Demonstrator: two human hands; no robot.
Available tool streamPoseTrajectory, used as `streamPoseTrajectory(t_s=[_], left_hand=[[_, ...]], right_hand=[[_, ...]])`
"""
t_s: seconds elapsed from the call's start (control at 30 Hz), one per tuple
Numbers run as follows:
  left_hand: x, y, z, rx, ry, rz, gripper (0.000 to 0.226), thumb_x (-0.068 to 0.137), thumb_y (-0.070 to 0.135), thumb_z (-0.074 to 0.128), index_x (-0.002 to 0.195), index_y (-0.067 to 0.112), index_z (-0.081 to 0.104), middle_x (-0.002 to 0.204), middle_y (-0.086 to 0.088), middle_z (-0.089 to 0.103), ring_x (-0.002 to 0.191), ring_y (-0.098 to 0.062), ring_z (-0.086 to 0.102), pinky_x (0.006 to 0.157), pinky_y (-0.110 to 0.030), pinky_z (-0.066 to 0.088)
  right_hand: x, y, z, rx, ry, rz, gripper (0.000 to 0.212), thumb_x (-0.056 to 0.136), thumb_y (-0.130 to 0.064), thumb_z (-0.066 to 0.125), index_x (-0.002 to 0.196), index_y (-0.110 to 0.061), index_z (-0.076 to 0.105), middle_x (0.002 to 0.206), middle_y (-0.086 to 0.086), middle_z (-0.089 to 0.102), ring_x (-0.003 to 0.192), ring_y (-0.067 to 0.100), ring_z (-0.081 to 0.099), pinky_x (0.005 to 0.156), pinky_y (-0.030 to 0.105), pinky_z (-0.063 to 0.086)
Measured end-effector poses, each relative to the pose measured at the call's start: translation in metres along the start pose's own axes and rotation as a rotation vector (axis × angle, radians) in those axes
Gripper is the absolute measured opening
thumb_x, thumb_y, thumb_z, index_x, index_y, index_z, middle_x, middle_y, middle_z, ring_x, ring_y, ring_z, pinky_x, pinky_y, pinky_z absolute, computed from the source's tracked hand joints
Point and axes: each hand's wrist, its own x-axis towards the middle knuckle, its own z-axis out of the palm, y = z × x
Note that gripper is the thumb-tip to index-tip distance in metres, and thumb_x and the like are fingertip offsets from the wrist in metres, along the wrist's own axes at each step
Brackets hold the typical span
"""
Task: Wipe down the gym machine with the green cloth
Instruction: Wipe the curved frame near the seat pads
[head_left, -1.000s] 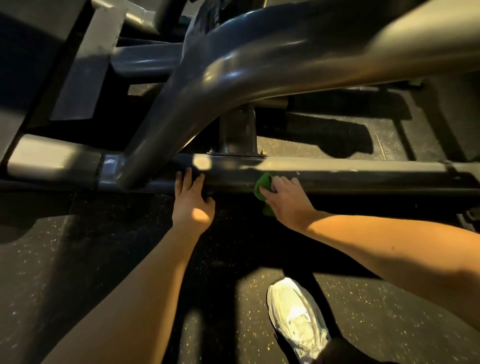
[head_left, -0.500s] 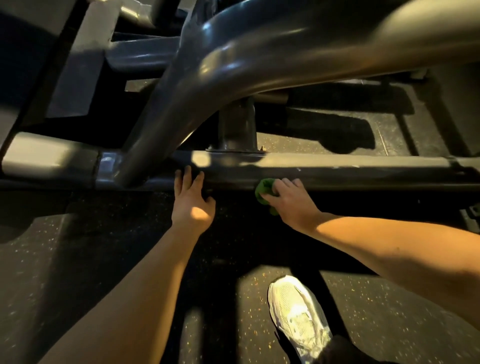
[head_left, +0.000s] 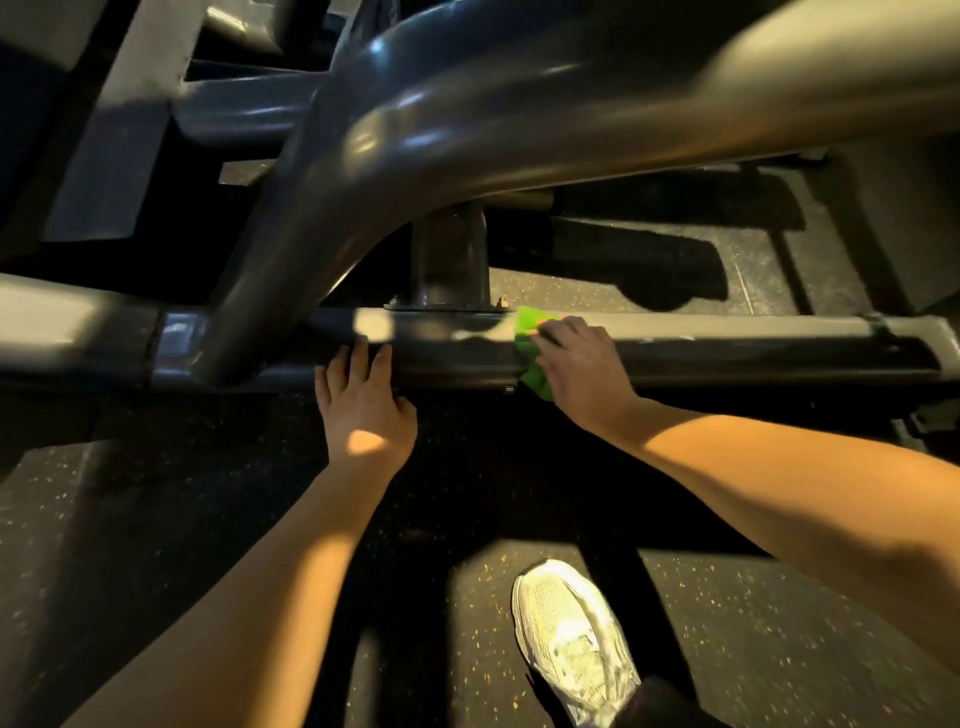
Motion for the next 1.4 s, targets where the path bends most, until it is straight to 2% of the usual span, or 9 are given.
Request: streamPoseTrajectory(t_s=[0.17,0.3,0.43,0.6,0.77,0.97,1.1,1.2,1.4], left_hand=[[0.001,0.012,0.004,0.058,-0.030,-0.012,0.074,0.096,0.030,0.059,0.160,0.021,0.024,0.170,-0.007,0.008,0.156,-0.028,0.001,0.127,-0.048,-0.002],[0.006,0.029,0.005,0.052,-0.020,0.040,0.074,0.093,0.024,0.062,0.158,0.019,0.027,0.169,-0.009,0.013,0.153,-0.035,0.010,0.126,-0.050,0.006],[0.013,0.051,0.008,0.004,-0.042,0.165,0.069,0.095,0.022,0.058,0.157,0.022,0.027,0.169,-0.008,0.013,0.153,-0.035,0.010,0.125,-0.051,0.014],[0.012,0.065,0.017,0.164,-0.097,0.196,0.068,0.098,0.031,0.057,0.158,0.018,0.027,0.166,-0.014,0.012,0.151,-0.039,0.009,0.126,-0.057,0.008],[0.009,0.063,0.021,0.279,-0.093,0.233,0.081,0.095,0.031,0.060,0.161,0.016,0.017,0.166,-0.016,0.009,0.151,-0.040,0.009,0.125,-0.059,0.009],[0.009,0.065,0.028,0.300,-0.077,0.234,0.088,0.090,0.030,0.065,0.161,0.016,0.016,0.166,-0.017,0.011,0.151,-0.040,0.009,0.125,-0.060,0.009],[0.011,0.059,0.023,0.272,-0.110,0.258,0.087,0.092,0.031,0.063,0.162,0.018,0.012,0.167,-0.015,0.004,0.152,-0.040,0.005,0.126,-0.059,0.009],[0.010,0.063,0.023,0.259,-0.108,0.237,0.088,0.092,0.032,0.064,0.162,0.019,0.011,0.167,-0.015,0.001,0.152,-0.040,0.003,0.126,-0.059,0.007],[0.010,0.059,0.027,0.246,-0.082,0.239,0.089,0.089,0.028,0.064,0.162,0.020,0.013,0.167,-0.014,0.004,0.151,-0.038,0.002,0.126,-0.059,0.004]], right_hand=[[0.008,-0.021,0.004,0.027,0.063,0.260,0.029,0.099,-0.020,0.055,0.126,-0.016,0.065,0.135,0.002,0.059,0.132,0.022,0.045,0.113,0.040,0.033],[0.036,-0.073,0.014,0.093,-0.017,0.106,0.041,0.100,-0.019,0.055,0.139,-0.012,0.058,0.150,0.005,0.049,0.140,0.026,0.037,0.116,0.039,0.029],[0.025,-0.035,0.002,0.032,-0.033,-0.050,0.053,0.094,-0.012,0.063,0.145,-0.012,0.053,0.151,0.005,0.047,0.140,0.026,0.038,0.118,0.041,0.031],[-0.032,0.051,-0.001,-0.065,-0.023,0.106,0.063,0.077,-0.007,0.079,0.137,-0.009,0.061,0.136,0.013,0.056,0.125,0.035,0.049,0.106,0.048,0.044],[-0.012,-0.006,-0.004,0.050,-0.052,0.281,0.054,0.085,-0.010,0.068,0.138,-0.013,0.058,0.136,0.011,0.048,0.125,0.032,0.039,0.109,0.045,0.033],[-0.002,-0.023,-0.009,-0.014,-0.107,0.050,0.063,0.091,-0.019,0.066,0.150,-0.015,0.045,0.138,0.012,0.041,0.125,0.030,0.038,0.107,0.042,0.038],[-0.015,0.043,-0.016,-0.166,-0.159,0.312,0.049,0.090,-0.024,0.066,0.138,-0.015,0.056,0.139,0.015,0.042,0.127,0.032,0.038,0.104,0.041,0.039],[-0.006,0.025,-0.018,-0.133,-0.144,0.442,0.030,0.094,-0.022,0.061,0.122,-0.013,0.066,0.136,0.013,0.046,0.125,0.031,0.042,0.102,0.042,0.042],[0.013,-0.051,-0.011,0.035,-0.127,0.134,0.048,0.090,-0.021,0.065,0.137,-0.013,0.056,0.139,0.009,0.044,0.126,0.027,0.040,0.107,0.038,0.040]])
